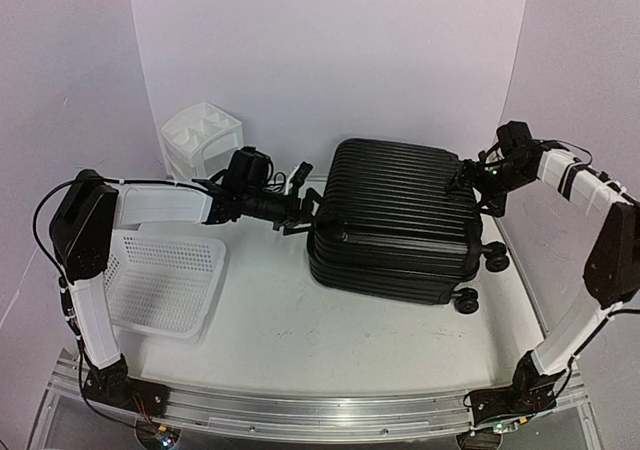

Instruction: Open, take out, and arrange the luggage

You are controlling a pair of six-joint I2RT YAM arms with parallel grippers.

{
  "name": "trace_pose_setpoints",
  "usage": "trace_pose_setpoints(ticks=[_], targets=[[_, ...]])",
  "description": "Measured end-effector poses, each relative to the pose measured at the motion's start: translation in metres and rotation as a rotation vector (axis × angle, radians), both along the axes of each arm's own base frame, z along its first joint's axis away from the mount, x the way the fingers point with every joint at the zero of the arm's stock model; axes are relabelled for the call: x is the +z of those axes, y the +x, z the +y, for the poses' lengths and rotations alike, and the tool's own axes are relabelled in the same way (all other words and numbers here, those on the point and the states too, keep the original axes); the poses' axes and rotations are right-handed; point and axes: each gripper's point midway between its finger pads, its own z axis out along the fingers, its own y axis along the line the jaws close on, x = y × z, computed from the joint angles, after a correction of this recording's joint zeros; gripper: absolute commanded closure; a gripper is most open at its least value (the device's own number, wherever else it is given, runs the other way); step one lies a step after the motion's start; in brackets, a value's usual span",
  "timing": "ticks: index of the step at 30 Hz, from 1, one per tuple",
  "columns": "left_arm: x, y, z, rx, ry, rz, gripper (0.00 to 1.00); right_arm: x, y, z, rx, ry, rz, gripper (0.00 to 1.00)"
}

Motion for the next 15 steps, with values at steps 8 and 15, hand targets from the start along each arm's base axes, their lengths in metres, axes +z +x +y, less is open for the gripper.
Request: trace_pose_setpoints(ticks=[8,15], targets=[[-0.003,-0.058,-0.056,-0.033,0.067,-0.025,0.05,0.007,0.057,-0.025,0.051,-0.083,-0.078,0.02],[-0.014,-0.102,-0.066,-0.099,0.112,-0.040,0.04,0.009,0.075,-0.001,0.125,-0.181,-0.169,0.02]])
